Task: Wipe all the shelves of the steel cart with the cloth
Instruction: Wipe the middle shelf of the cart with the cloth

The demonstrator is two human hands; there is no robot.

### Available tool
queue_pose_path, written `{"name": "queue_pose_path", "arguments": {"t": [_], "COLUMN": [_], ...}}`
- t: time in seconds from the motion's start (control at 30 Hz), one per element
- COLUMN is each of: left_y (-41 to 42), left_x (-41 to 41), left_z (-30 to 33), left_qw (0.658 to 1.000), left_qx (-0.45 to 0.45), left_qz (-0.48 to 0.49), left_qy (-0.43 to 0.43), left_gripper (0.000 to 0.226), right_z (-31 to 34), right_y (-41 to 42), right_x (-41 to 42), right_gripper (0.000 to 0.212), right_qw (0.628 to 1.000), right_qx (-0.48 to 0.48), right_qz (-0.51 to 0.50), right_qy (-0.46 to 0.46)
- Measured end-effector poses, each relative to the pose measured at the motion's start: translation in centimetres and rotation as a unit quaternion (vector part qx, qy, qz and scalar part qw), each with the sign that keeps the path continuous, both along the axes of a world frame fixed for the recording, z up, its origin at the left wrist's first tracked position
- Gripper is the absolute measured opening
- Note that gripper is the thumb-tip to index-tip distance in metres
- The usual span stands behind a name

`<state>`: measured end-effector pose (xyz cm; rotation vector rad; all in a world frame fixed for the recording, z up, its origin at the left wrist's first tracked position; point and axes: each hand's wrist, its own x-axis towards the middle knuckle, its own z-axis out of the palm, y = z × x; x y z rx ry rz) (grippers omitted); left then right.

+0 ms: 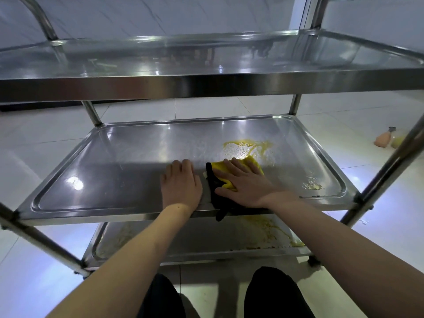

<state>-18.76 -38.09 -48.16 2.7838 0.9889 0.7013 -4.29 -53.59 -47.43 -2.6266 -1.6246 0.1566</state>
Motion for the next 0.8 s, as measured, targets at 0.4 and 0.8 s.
{"name": "queue_pose_path", "arguments": {"t": [0.4,0.8], "left_y": [0.1,0.2], "left_x": [0.6,0.4], "left_z": [-1.1,-1.1], "left_qw": [1.000,0.998], "left_qx": [0.011,0.023], "left_qz": [0.000,-0.006], "left_qy": [0.020,0.065], "left_gripper": [0.011,0.016], "right_z": [-0.3,0.2], "right_y": [4.3,10.1], "right_x": [4.6,10.8], "right_gripper": [0.076,0.079], "right_qw": [1.000,0.998], "right_qx": [-0.008,-0.007], "right_qz": [-0.020,-0.061], "right_qy": [-0.011,-0.026]}}
